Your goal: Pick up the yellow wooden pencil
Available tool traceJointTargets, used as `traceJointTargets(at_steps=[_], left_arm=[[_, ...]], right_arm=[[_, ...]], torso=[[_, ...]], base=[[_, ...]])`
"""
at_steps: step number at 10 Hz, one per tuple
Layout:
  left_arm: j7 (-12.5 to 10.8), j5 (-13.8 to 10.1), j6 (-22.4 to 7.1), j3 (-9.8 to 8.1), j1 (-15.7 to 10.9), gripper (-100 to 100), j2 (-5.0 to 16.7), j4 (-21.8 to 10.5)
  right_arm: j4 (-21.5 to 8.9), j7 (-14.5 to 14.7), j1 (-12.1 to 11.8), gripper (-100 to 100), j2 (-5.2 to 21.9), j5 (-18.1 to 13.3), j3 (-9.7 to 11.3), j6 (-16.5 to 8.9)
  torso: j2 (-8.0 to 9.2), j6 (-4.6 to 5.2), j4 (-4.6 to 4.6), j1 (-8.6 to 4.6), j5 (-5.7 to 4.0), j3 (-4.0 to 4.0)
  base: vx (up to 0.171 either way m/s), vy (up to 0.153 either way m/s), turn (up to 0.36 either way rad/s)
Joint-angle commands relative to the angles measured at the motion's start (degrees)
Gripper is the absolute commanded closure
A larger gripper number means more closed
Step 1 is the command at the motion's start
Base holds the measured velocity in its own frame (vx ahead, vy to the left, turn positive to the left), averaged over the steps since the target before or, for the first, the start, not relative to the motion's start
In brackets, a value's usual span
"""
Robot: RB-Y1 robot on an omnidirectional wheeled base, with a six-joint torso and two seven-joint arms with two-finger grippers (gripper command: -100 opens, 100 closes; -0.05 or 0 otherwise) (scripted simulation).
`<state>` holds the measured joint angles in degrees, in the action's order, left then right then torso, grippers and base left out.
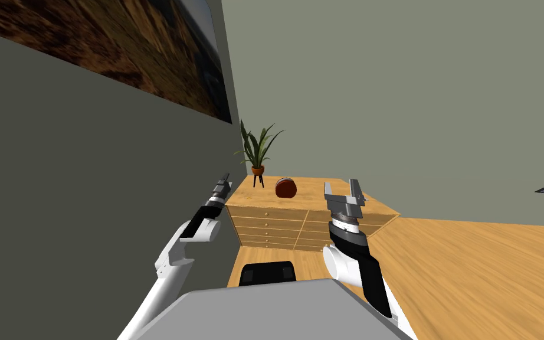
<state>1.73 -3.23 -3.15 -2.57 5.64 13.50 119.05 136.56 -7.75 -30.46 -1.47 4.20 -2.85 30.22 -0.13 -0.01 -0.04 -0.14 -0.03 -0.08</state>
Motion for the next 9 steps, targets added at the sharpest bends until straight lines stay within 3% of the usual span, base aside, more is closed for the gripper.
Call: traceJointTargets(at_steps=[1,2,7,9], left_arm=[[0.1,-0.7,-2.9,-0.1,-2.9,-100,2.0,-2.9],[0.1,-0.7,-4.2,-0.1,-3.3,-100,2.0,-3.7],[0.8,-2.0,-13.3,0.29,-11.5,-100,5.4,-11.5],[0.8,-2.0,-15.8,0.29,-12.3,-100,5.4,-12.9]], right_arm=[[0.0,0.0,0.0,0,0.0,0.0,0.0,0.0],[0.0,0.0,0.0,0,0.0,0.0,0.0,0.0],[0.0,0.0,0.0,0,0.0,0.0,0.0,0.0],[0.0,0.0,0.0,0,0.0,0.0,0.0,0.0]], torso=[[0.0,0.0,0.0,0.0,0.0,0.0],[-0.01,0.01,0.0,0.0,0.0,0.0],[0.02,0.0,0.0,0.02,0.0,0.01],[0.02,-0.01,0.0,0.01,0.0,0.01]], base=[[0.028,-0.038,-0.01],[0.022,-0.029,-0.004],[0.027,-0.035,-0.008],[0.016,-0.023,-0.001]])
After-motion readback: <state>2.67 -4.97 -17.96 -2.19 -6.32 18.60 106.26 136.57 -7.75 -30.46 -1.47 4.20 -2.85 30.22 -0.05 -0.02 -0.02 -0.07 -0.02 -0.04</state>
